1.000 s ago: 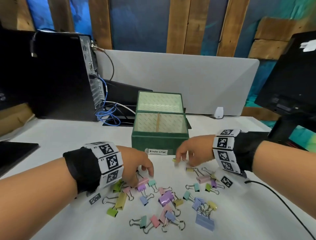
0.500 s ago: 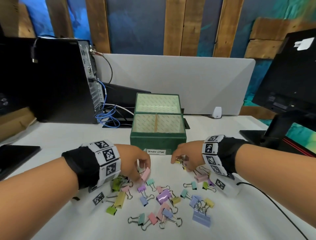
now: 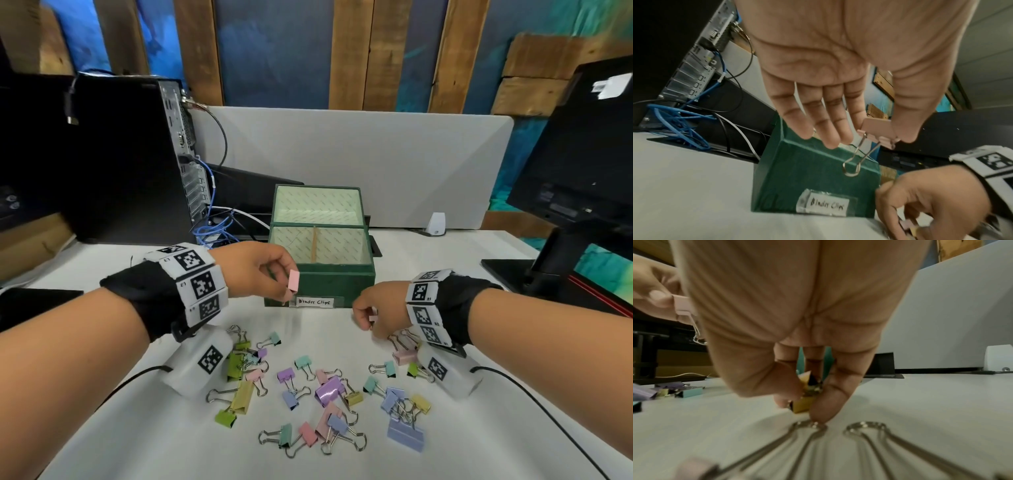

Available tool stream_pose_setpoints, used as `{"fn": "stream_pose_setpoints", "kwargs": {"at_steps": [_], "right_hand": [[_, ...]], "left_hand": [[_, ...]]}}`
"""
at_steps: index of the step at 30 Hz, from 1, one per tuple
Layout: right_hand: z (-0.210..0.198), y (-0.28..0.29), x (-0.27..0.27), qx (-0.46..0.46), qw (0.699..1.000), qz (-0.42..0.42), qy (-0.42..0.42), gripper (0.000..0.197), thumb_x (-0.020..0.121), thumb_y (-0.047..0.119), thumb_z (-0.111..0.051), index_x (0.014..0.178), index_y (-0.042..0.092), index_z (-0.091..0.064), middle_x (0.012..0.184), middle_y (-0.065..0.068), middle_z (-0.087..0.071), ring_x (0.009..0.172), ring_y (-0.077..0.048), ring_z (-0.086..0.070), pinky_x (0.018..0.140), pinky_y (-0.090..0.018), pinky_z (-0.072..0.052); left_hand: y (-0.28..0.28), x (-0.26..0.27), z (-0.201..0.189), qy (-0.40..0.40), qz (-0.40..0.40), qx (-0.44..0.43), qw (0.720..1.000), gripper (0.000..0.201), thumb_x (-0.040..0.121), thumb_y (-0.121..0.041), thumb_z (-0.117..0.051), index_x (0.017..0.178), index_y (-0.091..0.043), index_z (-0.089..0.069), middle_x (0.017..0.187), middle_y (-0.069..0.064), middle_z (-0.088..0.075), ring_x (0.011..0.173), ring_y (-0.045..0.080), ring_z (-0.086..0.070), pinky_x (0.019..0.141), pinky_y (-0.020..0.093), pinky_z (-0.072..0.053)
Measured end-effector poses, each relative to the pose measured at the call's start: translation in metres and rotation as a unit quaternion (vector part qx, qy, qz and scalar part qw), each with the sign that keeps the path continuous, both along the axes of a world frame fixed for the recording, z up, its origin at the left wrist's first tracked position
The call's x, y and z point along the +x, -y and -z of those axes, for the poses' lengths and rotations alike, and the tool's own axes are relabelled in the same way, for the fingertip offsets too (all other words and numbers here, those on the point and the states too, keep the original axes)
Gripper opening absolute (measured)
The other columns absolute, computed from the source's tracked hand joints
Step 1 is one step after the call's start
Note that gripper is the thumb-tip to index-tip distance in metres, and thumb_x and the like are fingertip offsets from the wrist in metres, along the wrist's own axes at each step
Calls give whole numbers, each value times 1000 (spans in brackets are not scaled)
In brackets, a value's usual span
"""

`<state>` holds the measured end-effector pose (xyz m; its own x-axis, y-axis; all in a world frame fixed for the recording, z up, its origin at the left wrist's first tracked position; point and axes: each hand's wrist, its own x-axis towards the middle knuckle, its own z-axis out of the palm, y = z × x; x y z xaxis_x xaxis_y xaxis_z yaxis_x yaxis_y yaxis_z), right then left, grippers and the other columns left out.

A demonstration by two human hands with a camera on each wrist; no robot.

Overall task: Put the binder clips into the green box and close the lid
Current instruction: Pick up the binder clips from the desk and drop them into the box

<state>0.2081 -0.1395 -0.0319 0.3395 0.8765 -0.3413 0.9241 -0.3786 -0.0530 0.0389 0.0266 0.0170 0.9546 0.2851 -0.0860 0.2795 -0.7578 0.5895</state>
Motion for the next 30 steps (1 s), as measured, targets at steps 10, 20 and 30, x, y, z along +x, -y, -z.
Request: {"fn": "stream_pose_setpoints", "kwargs": {"at_steps": [10,20,30], "right_hand": [[-1,0,6,-19,1000,-1,4,28,77,11,-65,63,30,-50,90,5,-56,80,-13,-50,57,-15,-35],[-5,6,11,-9,1000,9,-8,13,79,17,-67,86,24,-59,94,3,-56,81,-13,-49,61,-16,-36],[-9,9,6,-54,997,-35,45,28,81,24,-68,108,17,-61,97,4,-53,85,-13,-48,56,-14,-31]], "left_hand": [[-18,7,5,16,-39,-12,999,25,73,-27,-75,95,-31,-63,88,-6,-74,77,12,-63,86,37,-51],[-30,20,-2,88,-69,-39,993,29,78,-21,-72,105,-23,-62,95,10,-71,82,16,-60,70,26,-48],[-39,51,-4,103,-153,113,976,54,77,-34,-72,126,-33,-50,106,2,-56,85,17,-55,74,29,-49]]}}
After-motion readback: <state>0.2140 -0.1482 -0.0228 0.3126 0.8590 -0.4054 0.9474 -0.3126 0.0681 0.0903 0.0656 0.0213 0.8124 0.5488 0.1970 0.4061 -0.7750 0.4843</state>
